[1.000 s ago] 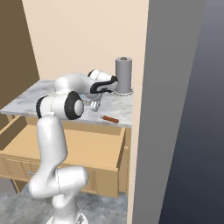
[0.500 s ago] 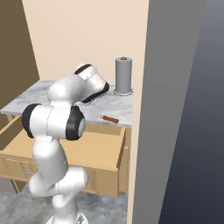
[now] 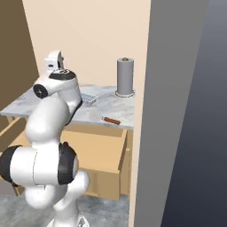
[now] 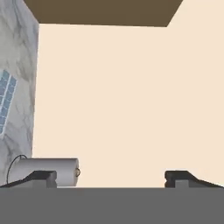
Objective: Pick the pizza cutter from the drawer and place it on the counter.
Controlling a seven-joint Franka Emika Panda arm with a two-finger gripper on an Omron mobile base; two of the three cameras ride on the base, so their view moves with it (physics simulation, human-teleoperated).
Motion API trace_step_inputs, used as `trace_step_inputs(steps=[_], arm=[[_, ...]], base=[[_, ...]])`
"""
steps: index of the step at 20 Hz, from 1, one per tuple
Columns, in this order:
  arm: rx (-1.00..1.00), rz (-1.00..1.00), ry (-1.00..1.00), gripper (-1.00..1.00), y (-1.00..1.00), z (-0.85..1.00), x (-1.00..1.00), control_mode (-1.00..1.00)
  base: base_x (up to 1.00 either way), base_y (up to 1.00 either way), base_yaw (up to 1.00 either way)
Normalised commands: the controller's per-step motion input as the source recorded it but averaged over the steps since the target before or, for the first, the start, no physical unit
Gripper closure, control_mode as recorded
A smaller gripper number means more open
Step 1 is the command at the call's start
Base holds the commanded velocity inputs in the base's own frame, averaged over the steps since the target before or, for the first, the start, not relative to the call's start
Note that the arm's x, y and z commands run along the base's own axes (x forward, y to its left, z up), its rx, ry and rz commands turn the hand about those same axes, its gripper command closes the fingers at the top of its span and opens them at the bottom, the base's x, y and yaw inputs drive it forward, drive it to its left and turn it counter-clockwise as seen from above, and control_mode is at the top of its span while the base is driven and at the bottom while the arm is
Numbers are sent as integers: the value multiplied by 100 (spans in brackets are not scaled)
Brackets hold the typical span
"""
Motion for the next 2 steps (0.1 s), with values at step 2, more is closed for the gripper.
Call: trace_step_inputs(steps=[2], arm=[[-27, 20, 14, -100, 18, 66, -100, -100]], base=[[0, 0, 0]])
